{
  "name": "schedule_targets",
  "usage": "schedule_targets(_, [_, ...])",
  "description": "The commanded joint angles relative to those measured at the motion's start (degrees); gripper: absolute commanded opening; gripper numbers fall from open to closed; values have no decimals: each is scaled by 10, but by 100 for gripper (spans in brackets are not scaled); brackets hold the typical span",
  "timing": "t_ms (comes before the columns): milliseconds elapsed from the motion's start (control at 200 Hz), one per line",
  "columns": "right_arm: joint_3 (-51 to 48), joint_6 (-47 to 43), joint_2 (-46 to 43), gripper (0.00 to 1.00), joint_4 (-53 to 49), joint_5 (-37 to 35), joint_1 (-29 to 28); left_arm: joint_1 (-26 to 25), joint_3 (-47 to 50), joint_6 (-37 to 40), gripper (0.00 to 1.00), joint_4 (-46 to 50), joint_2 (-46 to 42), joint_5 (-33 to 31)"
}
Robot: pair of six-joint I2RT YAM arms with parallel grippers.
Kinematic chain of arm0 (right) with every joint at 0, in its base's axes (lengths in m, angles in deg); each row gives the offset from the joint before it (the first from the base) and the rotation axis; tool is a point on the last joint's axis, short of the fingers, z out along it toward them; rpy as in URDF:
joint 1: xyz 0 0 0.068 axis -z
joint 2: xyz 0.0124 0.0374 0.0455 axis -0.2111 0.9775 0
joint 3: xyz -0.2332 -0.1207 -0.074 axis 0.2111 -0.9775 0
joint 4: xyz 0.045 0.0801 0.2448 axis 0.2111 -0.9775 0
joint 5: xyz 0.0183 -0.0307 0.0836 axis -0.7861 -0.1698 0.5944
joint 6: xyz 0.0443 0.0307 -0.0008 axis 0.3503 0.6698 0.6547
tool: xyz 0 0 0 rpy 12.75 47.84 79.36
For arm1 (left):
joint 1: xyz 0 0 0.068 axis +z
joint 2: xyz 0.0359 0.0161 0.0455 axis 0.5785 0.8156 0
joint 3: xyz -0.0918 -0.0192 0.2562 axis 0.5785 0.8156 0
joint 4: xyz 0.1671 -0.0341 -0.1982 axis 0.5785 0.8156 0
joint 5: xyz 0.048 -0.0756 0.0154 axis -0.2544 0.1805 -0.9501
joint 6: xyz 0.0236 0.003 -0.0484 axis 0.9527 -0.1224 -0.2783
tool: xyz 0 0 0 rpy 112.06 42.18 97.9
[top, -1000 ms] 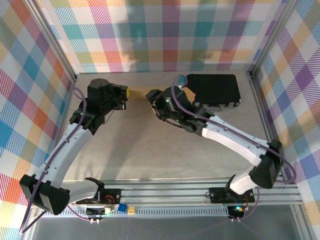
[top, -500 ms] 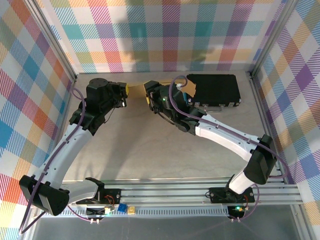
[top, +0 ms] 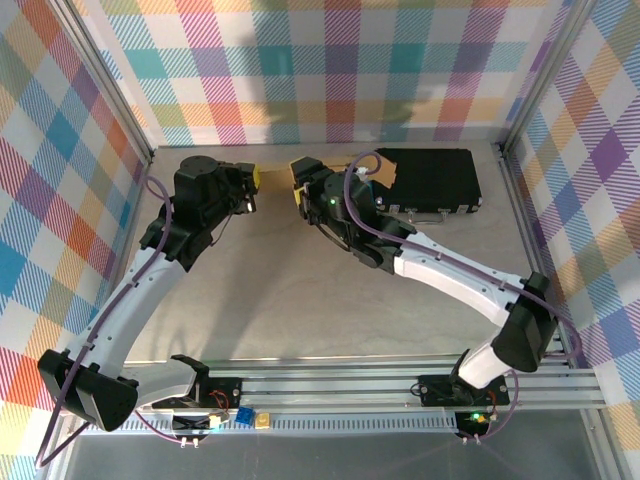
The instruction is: Fold the paper box
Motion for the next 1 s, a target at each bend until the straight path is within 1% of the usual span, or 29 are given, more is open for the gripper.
schedule_targets(0, [-12,21,-32,55,17,-28,-3,-9,-24,-4,0,-8,2,0])
schedule_targets(55, [-13,20,-35,55,22,-26,-3,-9,-24,-5,0,-8,4,0])
schedule_targets(165, [-7,16,-36,58,0,-27,-3,-11,-20,-12,0,-17,7,-1])
schedule_targets(215, [-11,27,-32,58,-9,-32,-3,-14,-22,-12,0,-18,7,-3])
schedule_targets(355, [-1,42,-1,54,12,-38,2,-18,-30,-13,0,-19,12,-3])
schedule_targets(510, [24,33,32,49,40,-35,15,-22,-31,-14,0,-20,12,-3])
schedule_targets(610, [37,31,48,46,40,-31,20,-24,-30,-14,0,-20,10,-4])
schedule_targets(875, [45,18,61,35,52,-35,31,-27,-27,-14,0,-14,3,-1])
schedule_targets(990, [47,16,69,34,61,-35,37,-30,-27,-14,0,-11,1,1])
